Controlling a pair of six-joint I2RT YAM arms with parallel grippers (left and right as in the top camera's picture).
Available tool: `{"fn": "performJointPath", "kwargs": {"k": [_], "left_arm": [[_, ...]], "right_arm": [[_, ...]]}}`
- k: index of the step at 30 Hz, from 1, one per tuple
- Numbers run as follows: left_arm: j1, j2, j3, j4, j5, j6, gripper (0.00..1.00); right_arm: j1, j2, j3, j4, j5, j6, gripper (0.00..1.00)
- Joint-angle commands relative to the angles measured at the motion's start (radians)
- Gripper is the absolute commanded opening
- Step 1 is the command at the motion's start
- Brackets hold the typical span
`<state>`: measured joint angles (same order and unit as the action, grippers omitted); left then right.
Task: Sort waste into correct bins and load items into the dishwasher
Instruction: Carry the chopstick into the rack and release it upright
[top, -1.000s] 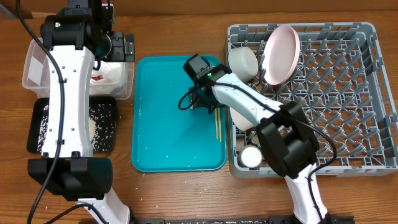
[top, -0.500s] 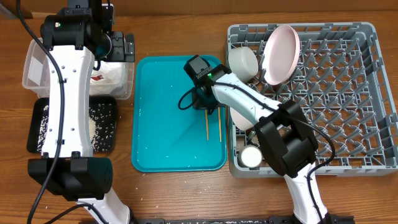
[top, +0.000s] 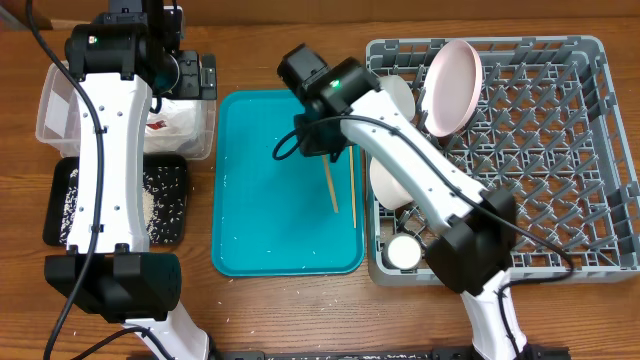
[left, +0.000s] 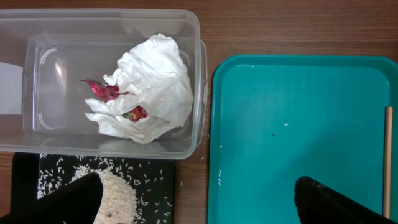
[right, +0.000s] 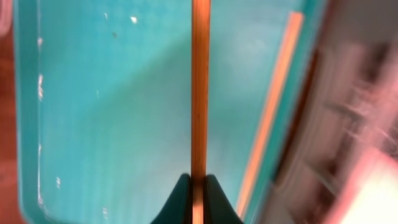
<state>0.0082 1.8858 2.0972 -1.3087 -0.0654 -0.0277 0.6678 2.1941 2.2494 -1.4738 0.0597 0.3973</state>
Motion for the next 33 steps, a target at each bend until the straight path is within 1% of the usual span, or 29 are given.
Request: {"fn": "performJointPath", "kwargs": {"k": [1, 5, 9, 12, 13, 17, 20, 23, 26, 30, 31, 32, 33], "left_arm": [[-0.002, -0.014, 0.017, 0.004, -0.012, -0.006, 1.00], [-0.002, -0.014, 0.017, 0.004, -0.013, -0.006, 1.00], [-0.002, -0.014, 0.017, 0.004, -0.013, -0.006, 1.00], [-0.002, -0.014, 0.017, 0.004, -0.012, -0.006, 1.00], [-0.002, -0.014, 0.017, 0.004, -0.012, -0.006, 1.00], [-0.002, -0.014, 0.017, 0.004, -0.012, -0.006, 1.00], [-0.002, -0.014, 0.017, 0.004, -0.013, -0.006, 1.00], [-0.002, -0.014, 0.017, 0.004, -0.013, -0.006, 1.00], [-0.002, -0.014, 0.017, 0.004, -0.013, -0.006, 1.00], [-0.002, -0.014, 0.017, 0.004, -0.012, -0.006, 1.00], [-0.002, -0.014, 0.017, 0.004, -0.012, -0.006, 1.00], [-0.002, -0.014, 0.017, 0.004, -0.012, -0.006, 1.00], [-0.002, -0.014, 0.017, 0.004, -0.013, -0.006, 1.00]], "right_arm": [[-0.020, -0.141, 0.063, -0.082, 0.082, -0.004, 0.04], [-0.046, -0.223, 0.063, -0.211, 0.099, 0.008, 0.04], [-0.061, -0.300, 0.038, -0.220, 0.078, 0.013, 0.04], [-0.071, -0.366, -0.033, -0.220, 0.087, -0.005, 0.04], [-0.091, -0.397, -0.095, -0.220, 0.109, -0.005, 0.04], [-0.176, -0.423, -0.218, -0.220, 0.176, -0.017, 0.04], [-0.272, -0.423, -0.346, -0.165, 0.179, -0.067, 0.04], [-0.321, -0.423, -0.489, -0.063, 0.172, -0.114, 0.04], [-0.364, -0.422, -0.590, 0.013, 0.173, -0.115, 0.04], [-0.417, -0.419, -0.639, 0.048, 0.170, -0.127, 0.04], [-0.423, -0.419, -0.640, 0.048, 0.151, -0.154, 0.08], [-0.426, -0.419, -0.640, 0.051, 0.139, -0.168, 0.13], [-0.426, -0.419, -0.640, 0.054, 0.137, -0.169, 0.24]]}}
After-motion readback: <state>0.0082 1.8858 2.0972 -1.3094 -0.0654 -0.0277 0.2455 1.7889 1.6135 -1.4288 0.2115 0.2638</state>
